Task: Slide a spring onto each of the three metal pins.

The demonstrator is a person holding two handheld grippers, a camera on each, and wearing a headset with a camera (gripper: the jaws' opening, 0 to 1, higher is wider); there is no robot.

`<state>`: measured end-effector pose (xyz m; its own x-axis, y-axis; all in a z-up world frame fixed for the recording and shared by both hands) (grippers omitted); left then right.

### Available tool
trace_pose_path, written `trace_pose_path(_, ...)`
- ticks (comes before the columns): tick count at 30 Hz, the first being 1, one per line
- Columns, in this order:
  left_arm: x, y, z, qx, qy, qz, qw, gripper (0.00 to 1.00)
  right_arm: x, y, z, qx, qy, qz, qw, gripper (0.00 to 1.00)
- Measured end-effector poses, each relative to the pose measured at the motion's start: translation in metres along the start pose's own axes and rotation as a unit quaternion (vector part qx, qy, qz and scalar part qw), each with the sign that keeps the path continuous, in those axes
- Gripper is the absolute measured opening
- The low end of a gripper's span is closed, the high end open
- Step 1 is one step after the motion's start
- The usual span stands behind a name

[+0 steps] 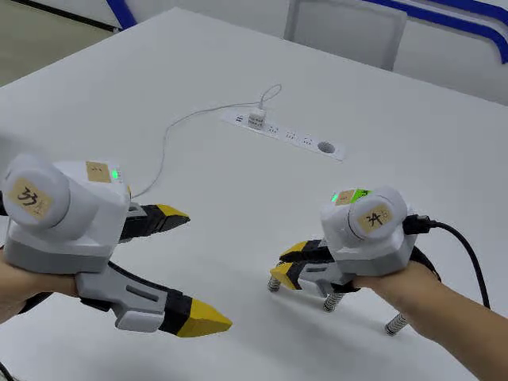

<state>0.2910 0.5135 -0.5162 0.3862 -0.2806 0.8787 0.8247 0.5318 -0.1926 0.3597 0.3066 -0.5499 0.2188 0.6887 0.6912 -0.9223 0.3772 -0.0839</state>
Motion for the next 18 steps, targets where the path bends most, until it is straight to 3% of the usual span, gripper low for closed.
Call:
trace_pose_path(7,0.004,-0.002,-0.001,-0.001,-0.001,-0.005,1.0,0.93,0.001,0.001,0.011,-0.012,-0.011,-0.003,0.9999,0.16)
trace_pose_path(9,0.006,-0.002,0.0,-0.001,-0.002,-0.008,1.0,0.93,0.003,0.001,0.016,-0.016,-0.026,-0.003,0.9995,0.16)
trace_pose_path(13,0.015,0.0,0.003,0.002,-0.017,-0.006,0.9998,0.93,0.005,0.002,0.026,-0.025,-0.038,-0.003,0.999,0.17)
trace_pose_path(18,0.018,0.002,0.005,0.008,-0.011,-0.017,0.9998,0.93,0.004,-0.001,0.04,-0.054,-0.058,-0.01,0.9968,0.21)
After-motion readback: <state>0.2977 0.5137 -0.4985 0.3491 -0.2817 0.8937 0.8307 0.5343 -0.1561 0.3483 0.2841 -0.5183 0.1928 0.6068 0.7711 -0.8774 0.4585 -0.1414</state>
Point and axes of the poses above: the centre of the closed fingertips' face, and the gripper's own axes: z roughly backward along the fingers, y roughly to its left, x roughly out of its top, the point moved 10 cm from there along z, roughly backward along the fingers, and after that the axes turned 4 degrees about z, right-handed, at the moved point
